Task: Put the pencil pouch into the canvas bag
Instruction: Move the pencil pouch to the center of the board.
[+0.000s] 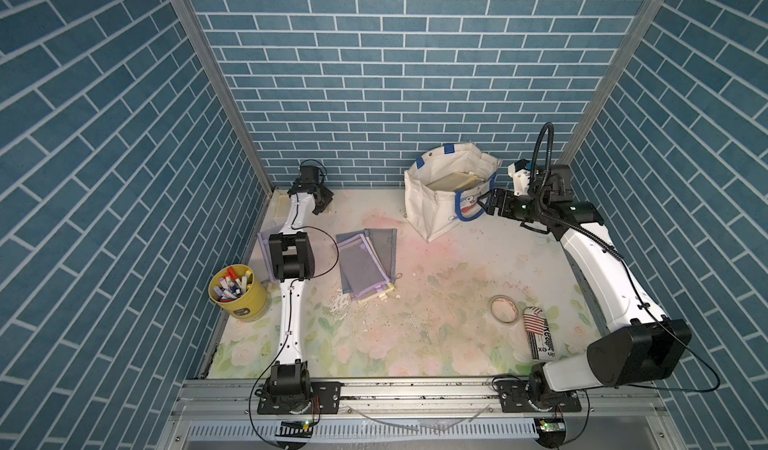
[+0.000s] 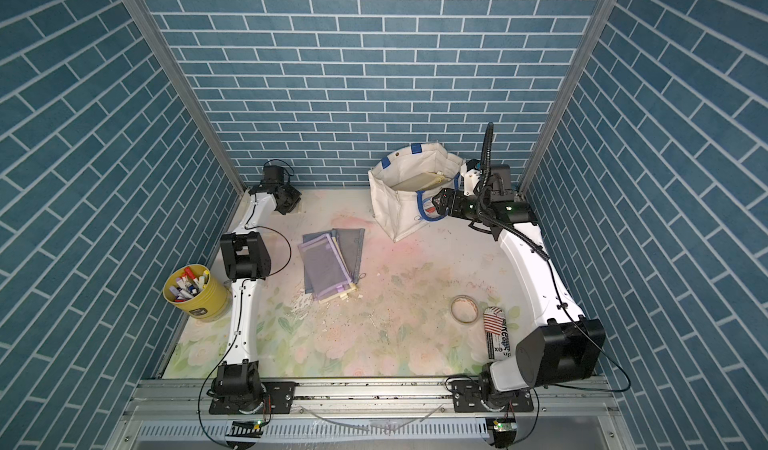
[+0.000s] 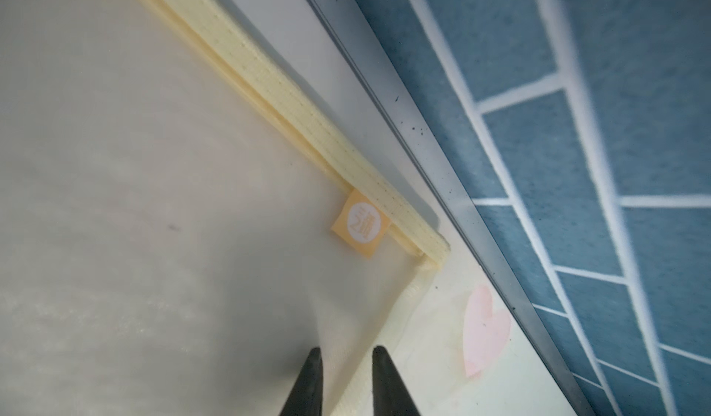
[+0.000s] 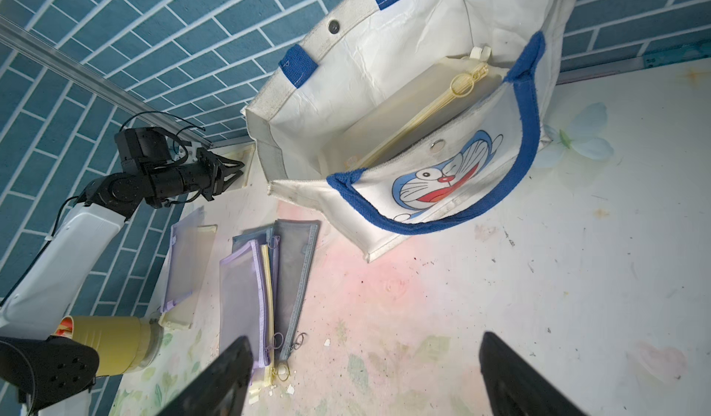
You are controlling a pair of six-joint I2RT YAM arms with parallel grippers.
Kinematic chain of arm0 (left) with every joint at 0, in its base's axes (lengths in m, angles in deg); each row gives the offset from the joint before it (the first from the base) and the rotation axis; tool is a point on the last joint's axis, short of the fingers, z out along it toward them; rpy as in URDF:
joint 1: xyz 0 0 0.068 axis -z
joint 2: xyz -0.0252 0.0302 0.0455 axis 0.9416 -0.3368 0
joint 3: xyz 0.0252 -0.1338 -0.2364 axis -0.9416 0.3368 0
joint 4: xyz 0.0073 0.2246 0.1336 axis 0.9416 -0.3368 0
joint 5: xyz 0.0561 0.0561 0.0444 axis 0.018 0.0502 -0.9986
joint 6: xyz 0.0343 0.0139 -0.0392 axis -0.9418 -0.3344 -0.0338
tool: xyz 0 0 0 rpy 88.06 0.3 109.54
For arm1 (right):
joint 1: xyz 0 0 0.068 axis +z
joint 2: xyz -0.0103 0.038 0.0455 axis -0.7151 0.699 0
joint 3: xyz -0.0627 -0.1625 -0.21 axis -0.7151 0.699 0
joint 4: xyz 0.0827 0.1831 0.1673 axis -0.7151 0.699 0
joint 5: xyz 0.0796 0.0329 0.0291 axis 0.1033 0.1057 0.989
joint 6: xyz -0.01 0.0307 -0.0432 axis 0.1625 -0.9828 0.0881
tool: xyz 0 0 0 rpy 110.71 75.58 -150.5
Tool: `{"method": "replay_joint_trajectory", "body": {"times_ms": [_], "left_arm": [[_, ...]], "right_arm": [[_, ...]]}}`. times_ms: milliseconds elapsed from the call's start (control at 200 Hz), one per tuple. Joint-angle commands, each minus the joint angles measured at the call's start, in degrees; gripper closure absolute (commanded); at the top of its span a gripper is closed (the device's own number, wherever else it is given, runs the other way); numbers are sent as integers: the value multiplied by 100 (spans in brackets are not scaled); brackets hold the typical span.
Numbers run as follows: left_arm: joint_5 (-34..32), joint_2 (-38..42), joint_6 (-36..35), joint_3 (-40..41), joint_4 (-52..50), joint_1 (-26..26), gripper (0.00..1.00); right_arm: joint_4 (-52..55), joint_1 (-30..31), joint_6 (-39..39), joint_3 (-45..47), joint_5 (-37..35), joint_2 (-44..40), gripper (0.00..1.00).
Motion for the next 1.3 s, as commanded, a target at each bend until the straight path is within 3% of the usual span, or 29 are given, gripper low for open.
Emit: {"method": "replay_joint_trajectory", "body": {"times_ms": [0,360,665,865,985,1295], "left_arm": [[163,152,-82,1006,-464,139,75],[270,1646,-310,3793,284,485,77],[379,3201,-251,6689,1347,813,78],[436,3970,-266,7540,1378,1193,81],[750,4460,216,8365,2123,1447,82],[323,5717,496,9056,2072,2430,76]], "right_arm": [[-127,-39,250,-280,-29,98,9],[-300,-101,199,102,135,-290,8],[-261,-109,2,343,193,-653,9],[35,-109,-112,327,275,-684,9],[76,-110,-226,381,401,-818,10],[769,-96,-489,598,-113,-1230,10]]}}
